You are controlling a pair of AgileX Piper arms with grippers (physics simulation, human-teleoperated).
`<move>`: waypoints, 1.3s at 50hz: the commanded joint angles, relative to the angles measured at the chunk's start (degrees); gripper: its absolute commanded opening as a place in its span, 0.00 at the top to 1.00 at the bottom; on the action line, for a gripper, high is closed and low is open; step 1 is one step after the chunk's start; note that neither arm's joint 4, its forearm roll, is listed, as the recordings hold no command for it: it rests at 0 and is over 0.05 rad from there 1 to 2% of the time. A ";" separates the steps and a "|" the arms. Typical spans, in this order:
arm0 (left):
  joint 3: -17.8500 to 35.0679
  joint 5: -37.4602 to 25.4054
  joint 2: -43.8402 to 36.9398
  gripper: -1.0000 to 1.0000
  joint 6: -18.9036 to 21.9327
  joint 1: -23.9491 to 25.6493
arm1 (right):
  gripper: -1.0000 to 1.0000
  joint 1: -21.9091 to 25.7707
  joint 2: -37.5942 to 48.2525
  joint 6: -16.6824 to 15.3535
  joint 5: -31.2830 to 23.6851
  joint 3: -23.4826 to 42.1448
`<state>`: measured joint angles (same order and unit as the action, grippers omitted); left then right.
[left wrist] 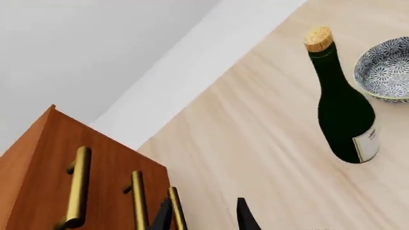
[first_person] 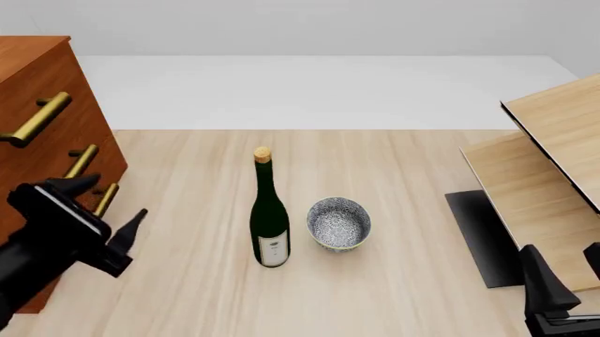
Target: Close the bottom drawer of the cabinet and open the top drawer.
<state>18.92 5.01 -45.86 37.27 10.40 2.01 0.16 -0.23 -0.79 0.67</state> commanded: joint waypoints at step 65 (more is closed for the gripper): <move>2.02 21.28 -5.65 0.00 42.18 -13.43 | 0.00 0.51 -0.03 0.13 -0.01 0.05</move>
<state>20.01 23.59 -49.35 77.28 -0.69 2.51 0.11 -0.04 -0.87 0.78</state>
